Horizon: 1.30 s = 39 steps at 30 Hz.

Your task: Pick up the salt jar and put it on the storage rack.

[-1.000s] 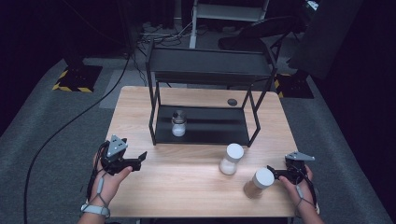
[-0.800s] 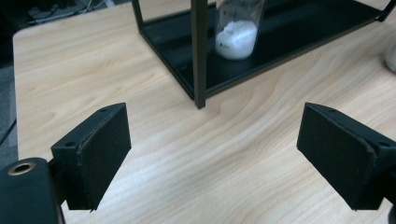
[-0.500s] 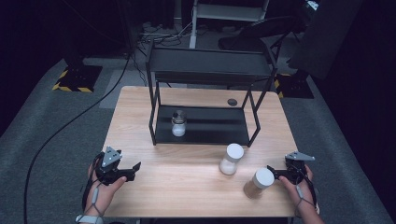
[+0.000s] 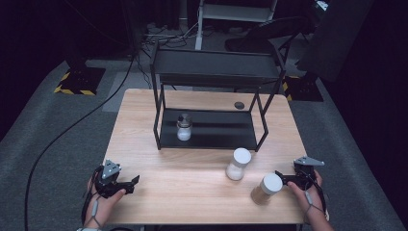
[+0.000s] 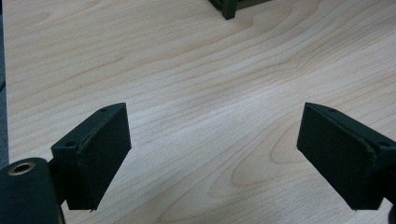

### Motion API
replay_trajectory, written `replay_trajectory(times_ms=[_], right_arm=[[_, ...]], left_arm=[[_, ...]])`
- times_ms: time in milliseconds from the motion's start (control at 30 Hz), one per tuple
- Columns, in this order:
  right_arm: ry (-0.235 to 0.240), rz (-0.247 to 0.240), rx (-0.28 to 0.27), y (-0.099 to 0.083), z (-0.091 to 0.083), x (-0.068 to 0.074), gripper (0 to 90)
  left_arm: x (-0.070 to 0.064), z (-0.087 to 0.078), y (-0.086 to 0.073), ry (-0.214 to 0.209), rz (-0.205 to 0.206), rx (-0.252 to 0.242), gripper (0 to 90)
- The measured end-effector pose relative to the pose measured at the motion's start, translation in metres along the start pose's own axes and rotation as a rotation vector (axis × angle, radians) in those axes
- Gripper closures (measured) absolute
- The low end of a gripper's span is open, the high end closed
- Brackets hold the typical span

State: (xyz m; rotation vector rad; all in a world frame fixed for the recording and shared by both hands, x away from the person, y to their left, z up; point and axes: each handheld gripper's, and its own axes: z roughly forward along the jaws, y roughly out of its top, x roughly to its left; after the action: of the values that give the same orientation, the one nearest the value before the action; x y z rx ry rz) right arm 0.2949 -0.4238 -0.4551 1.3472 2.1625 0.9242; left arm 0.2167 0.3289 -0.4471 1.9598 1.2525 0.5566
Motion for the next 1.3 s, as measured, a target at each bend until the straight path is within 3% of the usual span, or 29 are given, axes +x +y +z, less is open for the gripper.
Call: replay_trajectory(times_ms=[300,500,1300], right_arm=[[0.0,0.001,0.0,0.0,0.0,0.0,1.8],[0.0,0.0,0.0,0.0,0.0,0.0,1.8],[0.0,0.0,0.0,0.0,-0.0002,0.0,1.8]], left_arm=[[0.0038,0.0053,-0.0086,-0.002,0.002,0.033,9.2],[0.0038,0.0074,-0.0049,0.008,0.011,0.09,8.0],[0.0014,0.0092,-0.0032,0.015,0.001,0.099,3.8]])
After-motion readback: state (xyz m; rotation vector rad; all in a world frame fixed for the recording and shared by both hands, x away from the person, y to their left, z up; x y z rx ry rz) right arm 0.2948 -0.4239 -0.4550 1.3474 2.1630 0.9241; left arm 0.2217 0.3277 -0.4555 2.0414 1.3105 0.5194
